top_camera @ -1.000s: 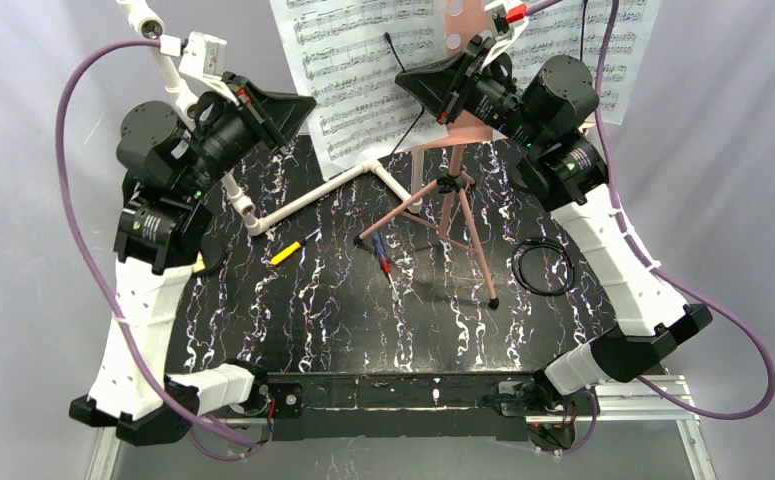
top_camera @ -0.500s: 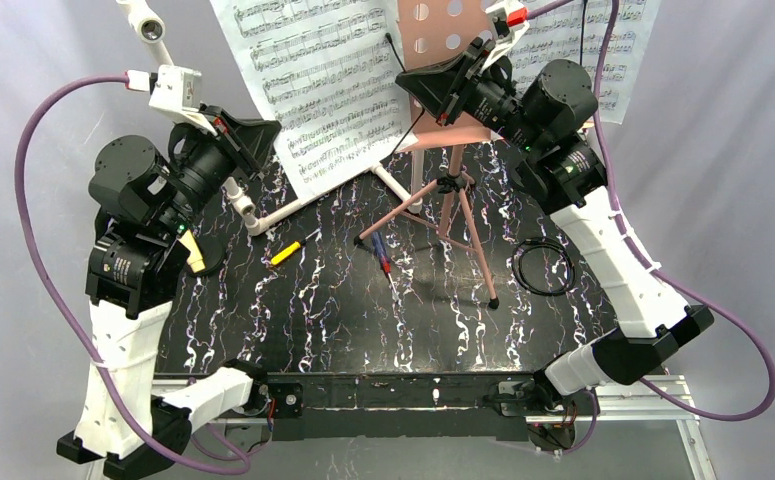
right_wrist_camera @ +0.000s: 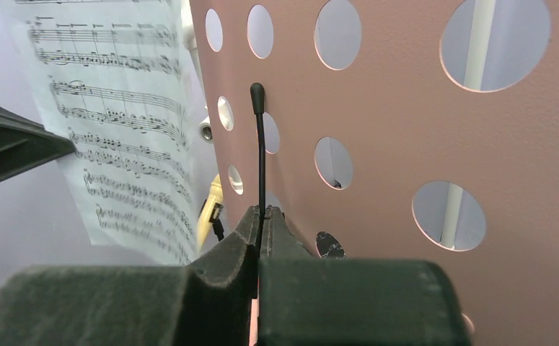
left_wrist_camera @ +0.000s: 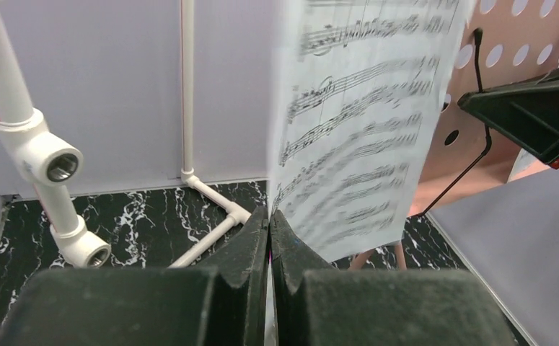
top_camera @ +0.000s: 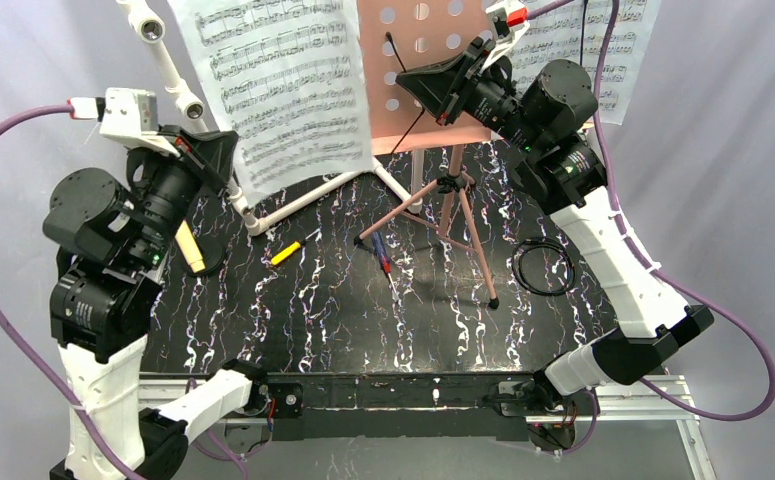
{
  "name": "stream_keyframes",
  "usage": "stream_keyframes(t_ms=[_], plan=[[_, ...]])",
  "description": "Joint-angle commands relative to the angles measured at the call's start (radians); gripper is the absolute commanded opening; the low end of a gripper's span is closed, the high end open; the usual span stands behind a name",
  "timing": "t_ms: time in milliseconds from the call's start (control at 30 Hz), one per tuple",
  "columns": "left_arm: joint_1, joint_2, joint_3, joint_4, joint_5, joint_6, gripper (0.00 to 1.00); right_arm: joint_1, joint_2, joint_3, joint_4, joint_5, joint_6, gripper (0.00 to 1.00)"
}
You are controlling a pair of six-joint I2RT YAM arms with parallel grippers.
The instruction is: Pack up the instrument practice props
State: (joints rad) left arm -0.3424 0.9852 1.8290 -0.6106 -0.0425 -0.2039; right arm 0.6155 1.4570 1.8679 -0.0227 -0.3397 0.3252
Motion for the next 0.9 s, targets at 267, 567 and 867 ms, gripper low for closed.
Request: stream_keyframes(t_ms=[267, 567, 867], plan=[[0.001, -0.054, 0.006, -0.112, -0.099, 0.046, 0.00, 0.000, -0.042, 0.005, 0.032, 0.023, -0.002, 0.28], [0.001, -0.113, -0.065, -0.257, -0.120, 0.026, 0.00, 0.000, -0.072, -0.015, 0.037, -0.013, -0.014, 0.49], [0.002, -0.132, -0.195, -0.359, -0.016, -0.021, 0.00, 0.000, -0.137, -0.067, 0.062, -0.057, -0.073, 0.74]])
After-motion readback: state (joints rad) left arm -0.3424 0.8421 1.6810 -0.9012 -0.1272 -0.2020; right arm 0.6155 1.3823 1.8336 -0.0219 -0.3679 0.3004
